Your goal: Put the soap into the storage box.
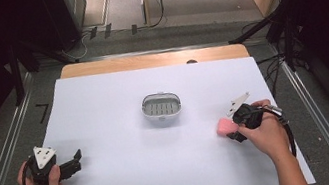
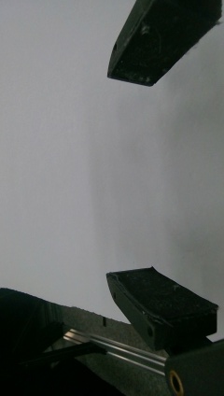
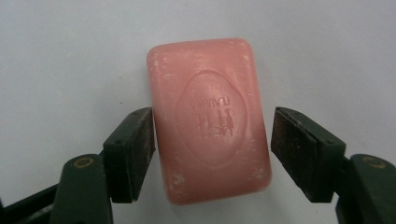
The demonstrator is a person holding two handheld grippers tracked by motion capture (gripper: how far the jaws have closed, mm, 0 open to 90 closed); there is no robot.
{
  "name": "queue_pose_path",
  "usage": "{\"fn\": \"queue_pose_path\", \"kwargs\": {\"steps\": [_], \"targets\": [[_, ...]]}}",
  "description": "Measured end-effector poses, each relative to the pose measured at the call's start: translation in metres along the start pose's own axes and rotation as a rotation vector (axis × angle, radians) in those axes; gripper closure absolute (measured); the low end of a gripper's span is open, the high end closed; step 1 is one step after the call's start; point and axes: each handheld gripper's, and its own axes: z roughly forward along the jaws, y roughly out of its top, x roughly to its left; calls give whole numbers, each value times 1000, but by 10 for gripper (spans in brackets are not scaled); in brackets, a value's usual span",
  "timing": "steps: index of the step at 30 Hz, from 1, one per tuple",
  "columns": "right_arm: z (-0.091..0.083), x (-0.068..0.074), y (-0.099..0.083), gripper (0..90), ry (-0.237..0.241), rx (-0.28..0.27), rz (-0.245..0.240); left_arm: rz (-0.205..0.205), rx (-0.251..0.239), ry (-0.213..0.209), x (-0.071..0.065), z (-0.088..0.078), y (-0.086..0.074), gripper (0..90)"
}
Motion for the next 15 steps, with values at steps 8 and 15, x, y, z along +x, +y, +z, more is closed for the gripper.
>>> {"fn": "queue_pose_path", "kwargs": {"steps": [8,15], "targets": [[4,-1,6,372,7,15,-11,1,0,0,0,0,0,47],[8,-1,9,381,-14,34,-1,2,2,2,0,0,0,48]]}}
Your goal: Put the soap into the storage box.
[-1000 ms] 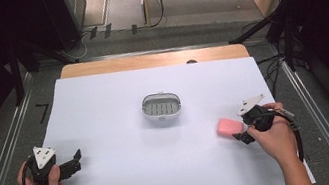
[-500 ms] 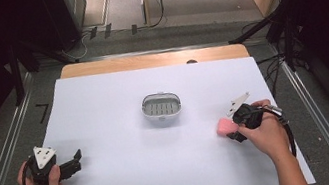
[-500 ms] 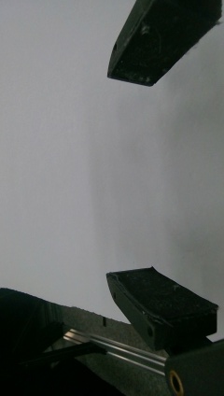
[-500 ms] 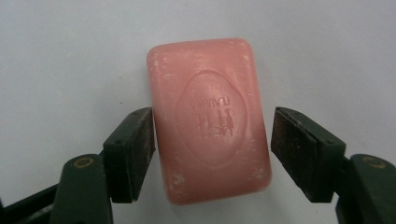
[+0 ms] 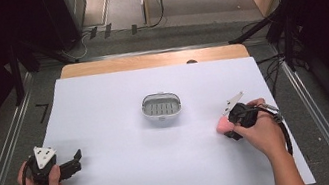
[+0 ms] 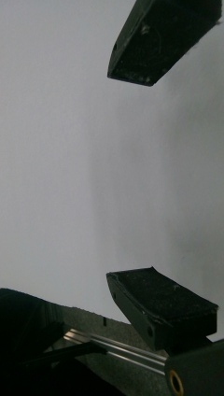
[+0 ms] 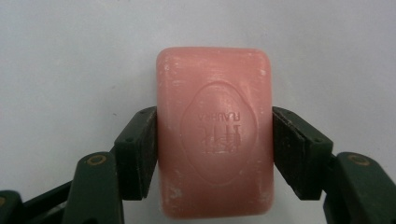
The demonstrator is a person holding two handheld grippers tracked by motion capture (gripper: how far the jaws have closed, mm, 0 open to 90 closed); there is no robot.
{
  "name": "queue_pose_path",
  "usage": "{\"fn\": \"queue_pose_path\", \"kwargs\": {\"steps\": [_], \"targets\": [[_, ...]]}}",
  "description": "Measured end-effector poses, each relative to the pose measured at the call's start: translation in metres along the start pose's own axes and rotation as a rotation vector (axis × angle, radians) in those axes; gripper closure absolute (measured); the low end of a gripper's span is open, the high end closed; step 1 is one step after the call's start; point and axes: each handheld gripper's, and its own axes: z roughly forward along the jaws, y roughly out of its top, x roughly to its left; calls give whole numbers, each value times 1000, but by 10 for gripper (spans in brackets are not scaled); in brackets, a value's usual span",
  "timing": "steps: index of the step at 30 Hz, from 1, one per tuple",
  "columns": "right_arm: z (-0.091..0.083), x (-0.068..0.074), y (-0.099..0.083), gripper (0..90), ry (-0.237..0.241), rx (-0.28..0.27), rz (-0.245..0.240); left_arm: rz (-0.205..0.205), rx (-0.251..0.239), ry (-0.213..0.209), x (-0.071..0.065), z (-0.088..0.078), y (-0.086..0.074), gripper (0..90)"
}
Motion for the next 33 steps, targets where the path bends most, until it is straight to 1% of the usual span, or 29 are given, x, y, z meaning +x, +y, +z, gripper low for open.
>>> {"fn": "queue_pose_path", "kwargs": {"steps": [5,6,7,8,9,11,13,14,15,16,20,23,24,26,30,33], "targets": [[4,0,1,383,6,11,-3,0,-1,1,0,0,0,47],[4,-1,1,384,5,8,-6,0,-1,1,0,0,0,48],[4,-1,1,385,2,-3,-21,0,-1,1,0,0,0,47],[4,-1,2,386,6,-2,-29,1,-1,1,0,0,0,48],[4,-1,2,386,6,-2,-29,1,-1,1,0,0,0,48],[1,-2,5,387,2,-16,-44,4,0,0,0,0,0,48],[0,-2,6,388,3,-18,-41,5,2,0,0,0,0,47],[-1,-3,8,388,1,-28,-55,4,1,0,0,0,0,48],[-3,-3,10,388,1,-27,-56,5,2,1,0,0,0,48],[-5,-3,12,388,-2,-32,-69,4,2,1,0,0,0,48],[-11,-2,22,388,6,-42,-89,4,2,1,0,0,0,48],[-15,-2,31,389,7,-57,-110,4,1,1,0,0,0,48],[-18,-1,37,389,8,-61,-115,4,1,1,0,0,0,47],[-18,-1,40,389,10,-62,-123,4,1,1,0,0,0,48],[-20,0,52,389,11,-66,-148,4,1,1,0,0,0,48],[-21,1,60,389,17,-69,-156,1,2,2,0,0,0,48]]}}
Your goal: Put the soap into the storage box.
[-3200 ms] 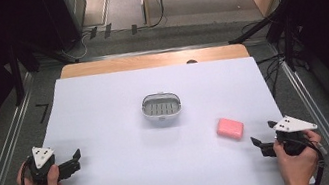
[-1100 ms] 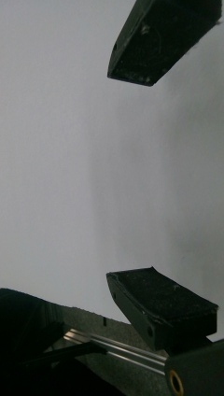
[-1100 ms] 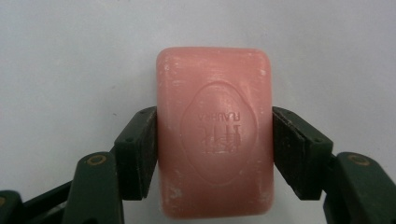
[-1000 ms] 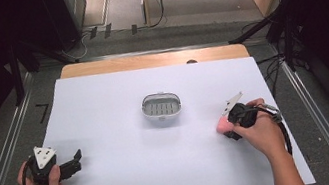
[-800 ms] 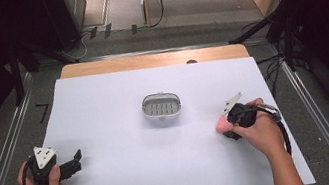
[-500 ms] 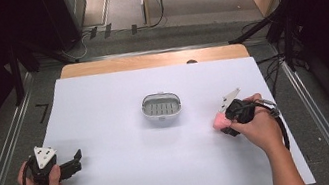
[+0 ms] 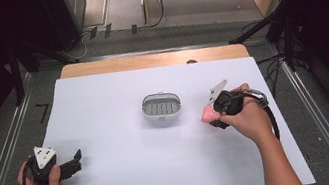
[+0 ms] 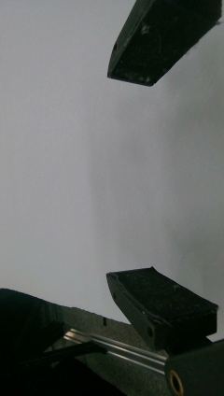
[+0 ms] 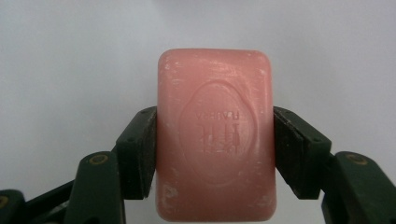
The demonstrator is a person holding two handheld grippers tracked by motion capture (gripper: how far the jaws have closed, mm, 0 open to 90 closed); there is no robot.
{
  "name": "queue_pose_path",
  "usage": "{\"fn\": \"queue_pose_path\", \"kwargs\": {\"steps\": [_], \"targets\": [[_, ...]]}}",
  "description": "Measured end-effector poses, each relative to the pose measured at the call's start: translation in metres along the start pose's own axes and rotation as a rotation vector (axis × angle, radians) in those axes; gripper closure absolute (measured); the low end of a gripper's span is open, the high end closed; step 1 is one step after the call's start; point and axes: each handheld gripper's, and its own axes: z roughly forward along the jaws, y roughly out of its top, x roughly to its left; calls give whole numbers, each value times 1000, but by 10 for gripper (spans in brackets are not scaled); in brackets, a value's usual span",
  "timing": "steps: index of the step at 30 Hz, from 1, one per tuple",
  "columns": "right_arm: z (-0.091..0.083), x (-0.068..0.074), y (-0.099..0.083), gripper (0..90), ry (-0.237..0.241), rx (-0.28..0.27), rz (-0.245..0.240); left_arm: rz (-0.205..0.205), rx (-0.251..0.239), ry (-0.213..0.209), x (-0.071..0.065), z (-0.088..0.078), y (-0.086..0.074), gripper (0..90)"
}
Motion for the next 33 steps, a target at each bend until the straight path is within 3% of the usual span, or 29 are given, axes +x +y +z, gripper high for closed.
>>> {"fn": "queue_pose_path", "kwargs": {"steps": [20,33], "targets": [[2,-2,51,389,23,-27,-90,-11,1,-8,1,1,0,48],[8,-2,70,389,36,-29,-100,-18,4,-12,2,1,0,48]]}}
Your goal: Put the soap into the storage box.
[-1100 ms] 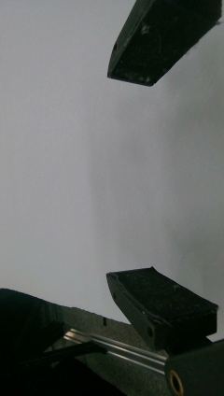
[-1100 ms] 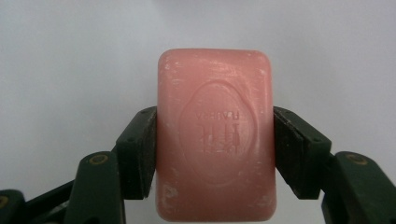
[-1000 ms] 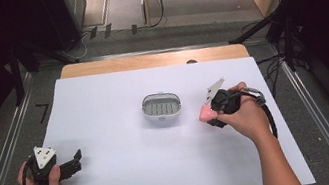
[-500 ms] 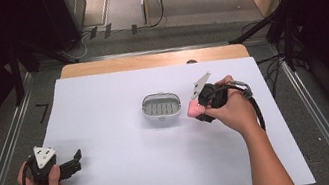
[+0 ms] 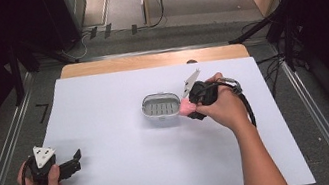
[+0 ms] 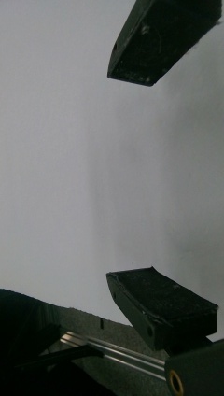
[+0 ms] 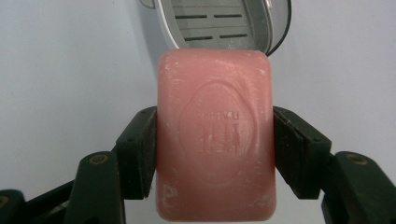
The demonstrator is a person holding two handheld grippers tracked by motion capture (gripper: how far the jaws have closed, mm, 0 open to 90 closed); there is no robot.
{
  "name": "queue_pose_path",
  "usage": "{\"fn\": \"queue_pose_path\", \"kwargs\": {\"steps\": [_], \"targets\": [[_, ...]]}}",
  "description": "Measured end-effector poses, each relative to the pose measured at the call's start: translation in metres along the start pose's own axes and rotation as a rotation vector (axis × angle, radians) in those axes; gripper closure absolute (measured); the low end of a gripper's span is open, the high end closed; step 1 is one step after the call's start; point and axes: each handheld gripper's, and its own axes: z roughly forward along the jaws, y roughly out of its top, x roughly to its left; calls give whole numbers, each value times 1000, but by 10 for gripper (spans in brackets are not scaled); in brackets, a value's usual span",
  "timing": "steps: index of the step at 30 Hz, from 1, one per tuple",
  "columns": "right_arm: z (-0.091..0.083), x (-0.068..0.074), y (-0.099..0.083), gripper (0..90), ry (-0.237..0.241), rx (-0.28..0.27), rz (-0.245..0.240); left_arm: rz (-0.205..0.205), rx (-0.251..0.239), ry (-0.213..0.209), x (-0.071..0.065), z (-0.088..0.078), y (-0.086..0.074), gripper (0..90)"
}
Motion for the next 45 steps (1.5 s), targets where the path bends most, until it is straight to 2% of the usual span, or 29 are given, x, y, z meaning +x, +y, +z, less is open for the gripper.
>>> {"fn": "queue_pose_path", "kwargs": {"steps": [28,45], "targets": [[18,-4,55,389,36,-11,-74,-10,3,-6,2,0,0,48],[36,-8,84,389,60,-4,-119,-16,7,-9,2,0,0,48]]}}
